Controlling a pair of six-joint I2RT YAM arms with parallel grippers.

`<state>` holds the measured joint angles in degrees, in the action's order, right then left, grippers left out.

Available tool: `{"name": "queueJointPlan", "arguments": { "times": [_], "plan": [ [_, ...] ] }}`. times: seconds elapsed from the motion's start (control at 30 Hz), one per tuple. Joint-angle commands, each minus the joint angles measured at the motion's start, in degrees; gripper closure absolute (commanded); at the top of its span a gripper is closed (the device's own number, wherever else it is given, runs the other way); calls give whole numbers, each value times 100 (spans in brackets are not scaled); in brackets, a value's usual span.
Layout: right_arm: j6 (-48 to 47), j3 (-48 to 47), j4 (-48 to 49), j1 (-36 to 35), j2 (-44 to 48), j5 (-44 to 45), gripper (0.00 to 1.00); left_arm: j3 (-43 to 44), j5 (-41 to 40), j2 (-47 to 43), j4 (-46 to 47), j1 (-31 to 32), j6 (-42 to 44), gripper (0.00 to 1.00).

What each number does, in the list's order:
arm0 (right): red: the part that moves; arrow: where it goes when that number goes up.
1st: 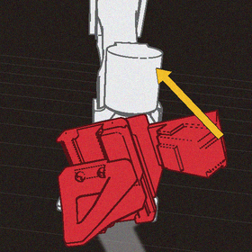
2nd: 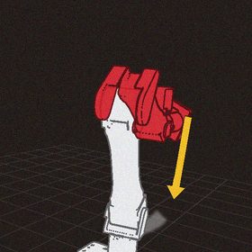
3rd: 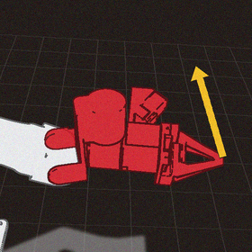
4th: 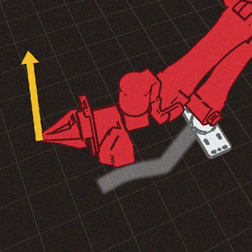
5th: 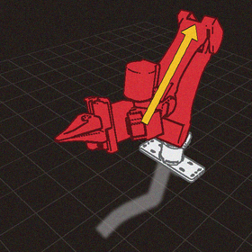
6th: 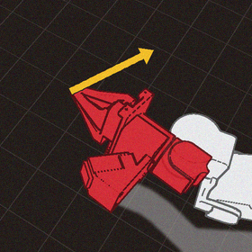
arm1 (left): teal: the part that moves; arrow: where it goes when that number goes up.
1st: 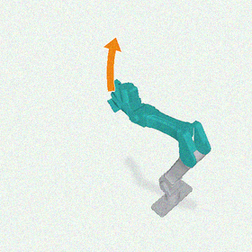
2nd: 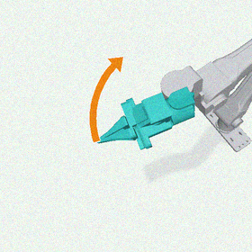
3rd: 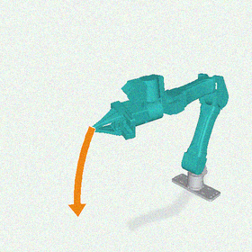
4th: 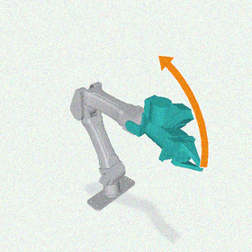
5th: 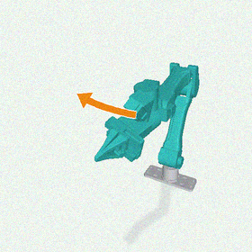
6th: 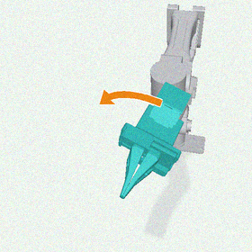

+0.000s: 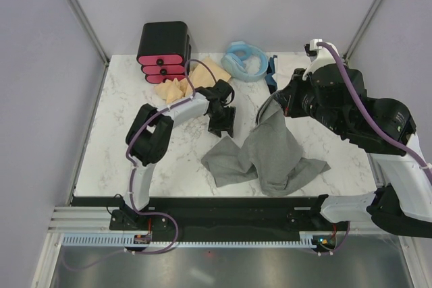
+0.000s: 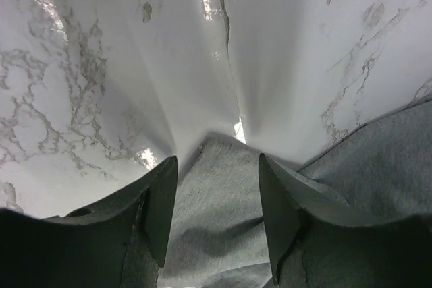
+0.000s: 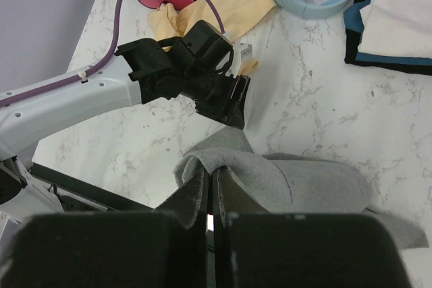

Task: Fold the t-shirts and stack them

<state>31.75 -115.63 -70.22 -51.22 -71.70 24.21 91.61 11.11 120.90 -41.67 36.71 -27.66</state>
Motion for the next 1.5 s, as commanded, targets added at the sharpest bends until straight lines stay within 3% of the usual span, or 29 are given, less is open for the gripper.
{"name": "queueJointPlan", "arguments": {
  "times": [0.0,1.0,1.13,1.3,1.43,1.47],
  "plan": [
    [16,-21,228,-2,69,163,100,225,58,170,-113,100,217,42],
    [77,111,289,42,482,330,100,304,-1094,1093,-711,776,375,57],
    [95,138,289,42,534,321,100,410,-1094,1365,-720,820,323,74],
    [112,155,280,33,587,348,100,366,-1103,1533,-693,820,287,80],
    [104,208,289,51,587,348,100,313,-1094,1436,-606,820,323,98],
    [104,217,289,33,578,348,100,296,-1094,1401,-553,820,340,98]
  ]
}}
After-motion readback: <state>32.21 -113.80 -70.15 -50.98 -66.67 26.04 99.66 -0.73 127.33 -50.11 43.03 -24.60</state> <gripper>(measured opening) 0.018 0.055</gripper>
